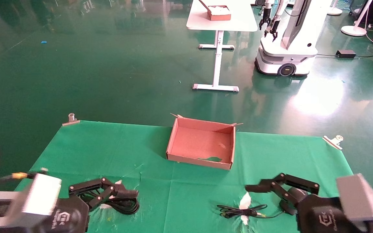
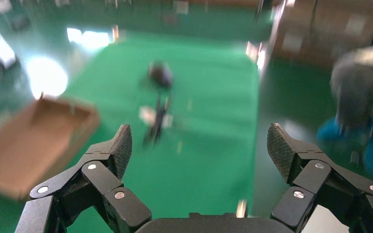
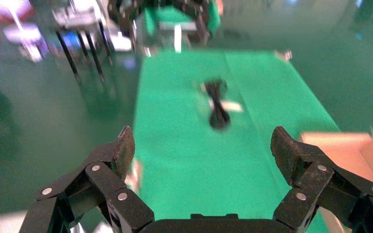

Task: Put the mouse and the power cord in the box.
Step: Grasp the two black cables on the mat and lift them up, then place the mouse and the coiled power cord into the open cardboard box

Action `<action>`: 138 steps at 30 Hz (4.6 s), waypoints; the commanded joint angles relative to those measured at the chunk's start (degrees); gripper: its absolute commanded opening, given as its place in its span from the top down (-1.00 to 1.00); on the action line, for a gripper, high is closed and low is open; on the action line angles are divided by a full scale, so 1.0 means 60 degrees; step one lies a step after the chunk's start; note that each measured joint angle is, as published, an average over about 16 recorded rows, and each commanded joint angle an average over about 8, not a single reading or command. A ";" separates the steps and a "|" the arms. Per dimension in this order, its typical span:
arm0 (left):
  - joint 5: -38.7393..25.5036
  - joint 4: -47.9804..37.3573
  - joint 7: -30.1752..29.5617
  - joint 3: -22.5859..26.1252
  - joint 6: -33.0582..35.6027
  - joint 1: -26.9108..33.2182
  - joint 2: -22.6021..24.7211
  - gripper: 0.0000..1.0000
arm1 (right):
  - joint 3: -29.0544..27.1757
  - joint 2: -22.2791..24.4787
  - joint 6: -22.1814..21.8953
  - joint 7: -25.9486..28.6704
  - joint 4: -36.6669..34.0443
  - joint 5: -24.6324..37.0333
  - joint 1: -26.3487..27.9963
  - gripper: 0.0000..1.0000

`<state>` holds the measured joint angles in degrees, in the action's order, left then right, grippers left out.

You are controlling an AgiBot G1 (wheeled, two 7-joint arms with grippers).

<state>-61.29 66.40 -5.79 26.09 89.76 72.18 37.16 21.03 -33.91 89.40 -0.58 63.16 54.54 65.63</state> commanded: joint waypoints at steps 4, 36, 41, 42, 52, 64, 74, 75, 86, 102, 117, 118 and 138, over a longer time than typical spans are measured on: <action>-0.2096 -0.1064 0.0709 0.1184 0.0080 0.1321 0.0517 -1.00 | 0.0669 -0.0096 0.0072 -0.1358 -0.1229 0.1446 0.0736 -1.00; -0.6892 -0.9698 0.5835 0.3504 -0.3340 0.4166 0.4612 -1.00 | 0.2596 -0.4834 -0.2953 -0.7836 -0.9504 0.5840 0.3949 -1.00; -0.6855 -1.0140 0.6060 0.3468 -0.3632 0.4269 0.4751 -1.00 | 0.2576 -0.4917 -0.2988 -0.8119 -0.9881 0.5810 0.4004 -1.00; -0.6860 -1.0205 0.6101 0.3469 -0.3672 0.4293 0.4770 -1.00 | 0.2578 -0.4933 -0.3003 -0.8172 -0.9931 0.5814 0.4015 -1.00; -0.7067 -1.0585 0.6507 0.3610 -0.3739 0.4445 0.4901 0.56 | 0.2701 -0.5087 -0.3160 -0.8602 -1.0204 0.5996 0.4133 0.65; -0.7110 -1.0615 0.6557 0.3634 -0.3727 0.4465 0.4918 1.00 | 0.2712 -0.5105 -0.3180 -0.8624 -1.0243 0.6012 0.4162 1.00; -0.7079 -1.0577 0.6523 0.3615 -0.3721 0.4447 0.4898 1.00 | 0.2706 -0.5085 -0.3163 -0.8612 -1.0201 0.6002 0.4140 1.00; -0.7077 -1.0575 0.6521 0.3615 -0.3721 0.4447 0.4897 1.00 | 0.2706 -0.5084 -0.3163 -0.8611 -1.0198 0.6002 0.4139 1.00; -0.7063 -1.0559 0.6509 0.3608 -0.3720 0.4441 0.4890 1.00 | 0.2699 -0.5078 -0.3153 -0.8604 -1.0181 0.5996 0.4131 1.00; -0.6956 -1.0565 0.6471 0.3534 -0.3704 0.4425 0.4873 1.00 | 0.2599 -0.4924 -0.2947 -0.8460 -1.0296 0.5843 0.4120 1.00; -0.3518 -1.1002 0.5967 0.1165 -0.2763 0.4475 0.4340 1.00 | 0.1230 -0.2966 -0.1604 -0.7251 -1.1155 0.3850 0.5372 1.00; -0.3250 -1.1017 0.5917 0.0979 -0.2814 0.4495 0.4374 1.00 | 0.1173 -0.2861 -0.1545 -0.7174 -1.1144 0.3764 0.5568 1.00; -0.1890 -1.0762 0.5883 0.0008 -0.6226 0.5777 0.6090 1.00 | 0.0881 -0.6387 -0.4315 -0.6218 -1.0922 0.3335 0.5840 1.00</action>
<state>-73.12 1.72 29.57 26.49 53.81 106.51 73.35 26.40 -71.46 62.45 -37.72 -1.88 74.67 100.77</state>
